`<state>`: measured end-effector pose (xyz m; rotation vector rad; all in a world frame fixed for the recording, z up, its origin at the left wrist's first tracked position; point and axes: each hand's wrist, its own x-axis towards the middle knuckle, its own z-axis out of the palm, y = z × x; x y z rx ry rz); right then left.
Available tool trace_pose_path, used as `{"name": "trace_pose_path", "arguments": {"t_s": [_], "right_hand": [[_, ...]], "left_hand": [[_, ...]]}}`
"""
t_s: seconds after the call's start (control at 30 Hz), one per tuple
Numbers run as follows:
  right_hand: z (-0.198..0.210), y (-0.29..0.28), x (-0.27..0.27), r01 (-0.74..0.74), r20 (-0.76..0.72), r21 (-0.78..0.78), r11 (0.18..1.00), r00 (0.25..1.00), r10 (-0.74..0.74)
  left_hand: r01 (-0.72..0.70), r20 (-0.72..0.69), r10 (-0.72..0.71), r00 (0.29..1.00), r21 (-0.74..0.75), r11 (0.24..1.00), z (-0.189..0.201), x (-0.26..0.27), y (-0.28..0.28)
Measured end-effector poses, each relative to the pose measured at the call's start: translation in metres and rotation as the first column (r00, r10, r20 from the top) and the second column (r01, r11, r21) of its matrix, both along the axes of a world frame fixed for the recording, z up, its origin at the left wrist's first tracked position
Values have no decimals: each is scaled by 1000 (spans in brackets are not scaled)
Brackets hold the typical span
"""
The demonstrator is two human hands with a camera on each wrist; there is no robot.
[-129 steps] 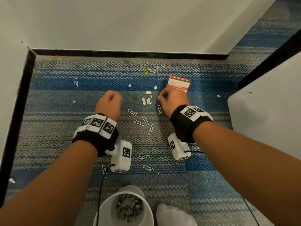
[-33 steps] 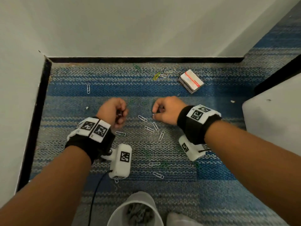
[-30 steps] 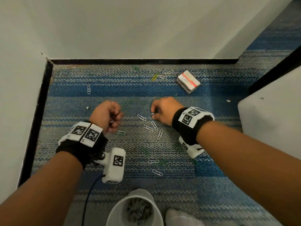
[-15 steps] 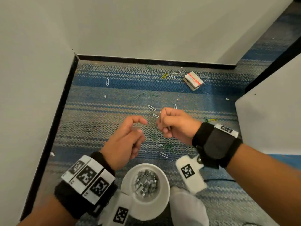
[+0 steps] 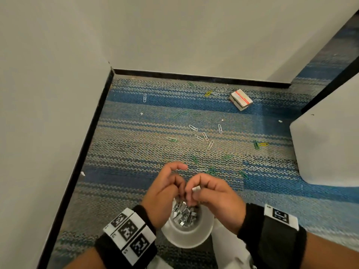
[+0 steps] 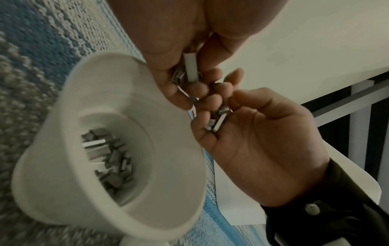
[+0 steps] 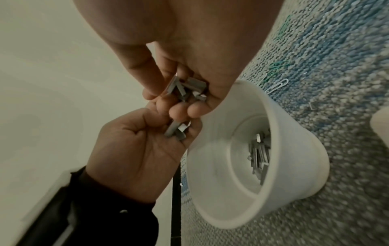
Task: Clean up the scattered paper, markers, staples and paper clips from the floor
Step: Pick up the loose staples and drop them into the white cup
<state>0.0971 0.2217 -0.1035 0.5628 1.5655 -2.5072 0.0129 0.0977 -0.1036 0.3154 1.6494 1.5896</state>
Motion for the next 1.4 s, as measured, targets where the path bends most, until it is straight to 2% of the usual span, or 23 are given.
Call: {"name": "trace_pose_path", "arguments": {"t_s": [0.13, 0.27, 0.5, 0.7, 0.77, 0.83, 0.9, 0.93, 1.0, 1.07, 1.13, 1.2, 1.3, 1.4], "right_hand": [[3, -1, 10, 24, -24, -21, 1000, 999, -24], [5, -1, 18, 75, 14, -74, 994, 997, -74], [3, -12, 19, -6, 7, -34, 999, 1000, 7], [5, -4, 18, 33, 9, -3, 999, 999, -33], [4, 7, 16, 109, 23, 122, 986, 993, -112], [-4, 24, 16, 141, 29, 315, 938, 987, -158], [-15, 37, 19, 43, 75, 507, 861, 993, -94], [-21, 41, 22, -56, 127, 590, 806, 992, -25], [-30, 43, 30, -232, 234, 662, 713, 967, 97], [-35, 39, 36, -291, 270, 653, 700, 952, 144], [-38, 33, 39, -289, 266, 642, 710, 953, 148], [-40, 30, 39, -287, 265, 645, 709, 953, 145], [-38, 31, 36, -287, 264, 629, 723, 953, 149], [-36, 34, 35, -256, 240, 616, 745, 962, 131]], "left_hand": [[-14, 32, 12, 999, 60, 998, 5, 4, -5], [-29, -33, 30, 999, 47, 998, 5, 6, -9], [-6, -33, 7, 999, 38, 999, -3, 12, -10], [-32, -36, 34, 999, 64, 997, -2, 7, -11], [-84, -26, 86, 996, 78, 993, 4, -4, -14], [-143, -96, 147, 984, 43, 989, 5, -21, -24], [-149, -204, 138, 969, -38, 988, 2, -35, -37], [-140, -218, 120, 968, -76, 987, -1, -38, -43], [-125, -133, 112, 985, -100, 987, -4, -35, -48], [-93, 19, 94, 995, -48, 994, -4, -26, -43], [-23, 122, 19, 992, 30, 999, -1, -16, -35], [69, 113, -75, 991, 56, 996, 0, -10, -27], [194, 15, -194, 981, 28, 981, 0, -3, -24], [234, 2, -234, 972, 14, 972, -3, 1, -27]]}}
